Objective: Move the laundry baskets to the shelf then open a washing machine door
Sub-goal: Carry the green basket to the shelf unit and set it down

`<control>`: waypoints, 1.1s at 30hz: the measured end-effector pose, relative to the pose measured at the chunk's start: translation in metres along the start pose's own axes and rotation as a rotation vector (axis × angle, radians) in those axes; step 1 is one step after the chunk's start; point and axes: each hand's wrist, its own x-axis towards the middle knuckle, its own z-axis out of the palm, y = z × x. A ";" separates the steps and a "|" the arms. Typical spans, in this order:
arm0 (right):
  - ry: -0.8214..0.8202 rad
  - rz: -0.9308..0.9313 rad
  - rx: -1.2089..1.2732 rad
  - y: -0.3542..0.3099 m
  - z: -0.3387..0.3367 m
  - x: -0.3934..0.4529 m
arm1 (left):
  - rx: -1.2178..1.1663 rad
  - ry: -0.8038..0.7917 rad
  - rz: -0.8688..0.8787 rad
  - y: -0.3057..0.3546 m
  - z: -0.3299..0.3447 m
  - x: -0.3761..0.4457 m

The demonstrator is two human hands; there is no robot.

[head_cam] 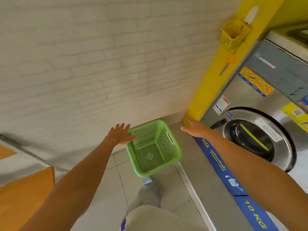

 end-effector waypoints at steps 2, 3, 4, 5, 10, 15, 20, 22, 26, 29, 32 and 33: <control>-0.049 0.005 0.013 0.003 0.005 0.036 | -0.064 -0.030 -0.063 -0.006 0.012 0.021; -0.086 0.018 0.012 0.006 0.010 0.052 | -0.103 -0.047 -0.093 -0.007 0.020 0.030; -0.106 0.030 0.006 0.011 0.017 0.070 | -0.144 -0.058 -0.125 -0.007 0.029 0.040; -0.116 0.053 -0.015 0.015 0.021 0.086 | -0.185 -0.064 -0.158 -0.007 0.037 0.049; -0.235 0.109 -0.064 0.042 0.075 0.159 | -0.477 -0.128 -0.333 0.001 0.097 0.085; -0.274 0.188 -0.101 0.087 0.160 0.227 | -0.795 -0.159 -0.564 0.014 0.187 0.128; -0.262 0.210 -0.064 0.131 0.234 0.308 | -0.880 -0.057 -0.710 0.018 0.276 0.184; -0.227 0.185 -0.040 0.145 0.258 0.340 | -0.879 -0.005 -0.776 0.014 0.312 0.208; -0.169 0.110 -0.031 0.157 0.288 0.387 | -0.956 0.077 -0.819 0.010 0.363 0.244; -0.172 0.116 -0.072 0.157 0.293 0.406 | -1.006 0.118 -0.846 0.008 0.371 0.257; -0.125 0.094 -0.168 0.148 0.274 0.396 | -1.062 0.139 -0.814 0.012 0.348 0.232; -0.094 0.062 -0.202 0.140 0.259 0.385 | -1.076 0.175 -0.804 0.015 0.333 0.213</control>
